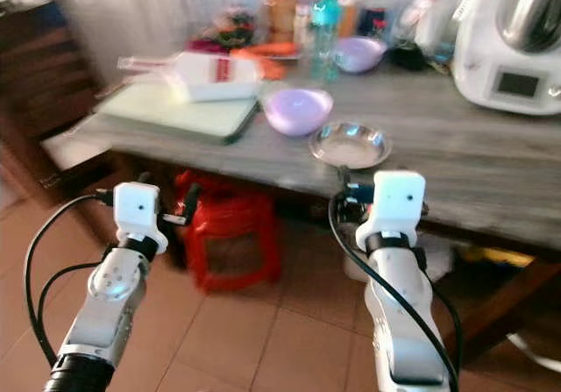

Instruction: Setting the table

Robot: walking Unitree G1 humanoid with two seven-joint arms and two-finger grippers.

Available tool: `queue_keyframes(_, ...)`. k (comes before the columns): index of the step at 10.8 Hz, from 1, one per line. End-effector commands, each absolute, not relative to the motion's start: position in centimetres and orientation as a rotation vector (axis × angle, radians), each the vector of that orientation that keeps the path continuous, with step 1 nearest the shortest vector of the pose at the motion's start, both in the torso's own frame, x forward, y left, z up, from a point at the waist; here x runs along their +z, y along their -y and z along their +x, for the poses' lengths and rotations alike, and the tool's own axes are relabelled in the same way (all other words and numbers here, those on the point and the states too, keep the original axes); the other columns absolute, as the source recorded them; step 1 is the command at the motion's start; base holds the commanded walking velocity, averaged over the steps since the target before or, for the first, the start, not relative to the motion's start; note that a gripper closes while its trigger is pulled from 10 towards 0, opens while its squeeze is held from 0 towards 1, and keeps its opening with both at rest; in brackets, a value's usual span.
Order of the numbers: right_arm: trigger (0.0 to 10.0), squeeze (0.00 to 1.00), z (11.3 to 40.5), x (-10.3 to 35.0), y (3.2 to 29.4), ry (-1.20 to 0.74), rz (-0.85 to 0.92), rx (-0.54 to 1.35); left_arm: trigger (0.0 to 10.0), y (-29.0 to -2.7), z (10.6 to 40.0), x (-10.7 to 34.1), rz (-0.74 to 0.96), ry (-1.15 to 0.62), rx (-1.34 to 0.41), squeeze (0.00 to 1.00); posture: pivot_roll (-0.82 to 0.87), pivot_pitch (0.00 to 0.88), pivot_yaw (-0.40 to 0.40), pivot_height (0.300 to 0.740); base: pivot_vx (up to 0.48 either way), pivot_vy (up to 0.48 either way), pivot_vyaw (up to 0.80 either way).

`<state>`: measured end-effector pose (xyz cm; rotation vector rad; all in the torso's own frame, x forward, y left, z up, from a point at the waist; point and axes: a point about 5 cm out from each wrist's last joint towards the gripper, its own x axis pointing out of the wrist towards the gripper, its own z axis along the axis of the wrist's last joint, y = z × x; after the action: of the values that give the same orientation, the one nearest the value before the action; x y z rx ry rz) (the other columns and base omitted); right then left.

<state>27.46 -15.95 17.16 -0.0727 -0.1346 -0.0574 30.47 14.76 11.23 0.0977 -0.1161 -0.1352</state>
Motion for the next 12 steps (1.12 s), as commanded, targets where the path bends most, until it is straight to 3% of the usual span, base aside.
queue_keyframes(1, 10.0, 0.00, 27.4, 17.2, 16.3, 0.137, -0.071, -0.067, 10.0, -14.4, 30.5, 11.1, 0.100, 0.107, -0.148, 0.00, 0.00, 0.039, 0.039, 0.740, -0.296, 0.000, 0.00)
queue_keyframes(6, 10.0, 0.00, 27.5, 17.0, 16.3, 0.126, -0.074, -0.064, 10.0, -14.0, 30.4, 11.1, 0.106, 0.131, -0.172, 0.00, 0.00, 0.036, 0.035, 0.740, -0.240, 0.000, -0.58)
queue_keyframes(12, 10.0, 0.00, 27.8, 17.0, 16.1, 0.133, -0.094, -0.051, 10.0, -12.9, 30.2, 11.5, 0.085, 0.152, -0.280, 0.00, 0.00, 0.026, 0.033, 0.740, 0.000, 0.000, 0.00)
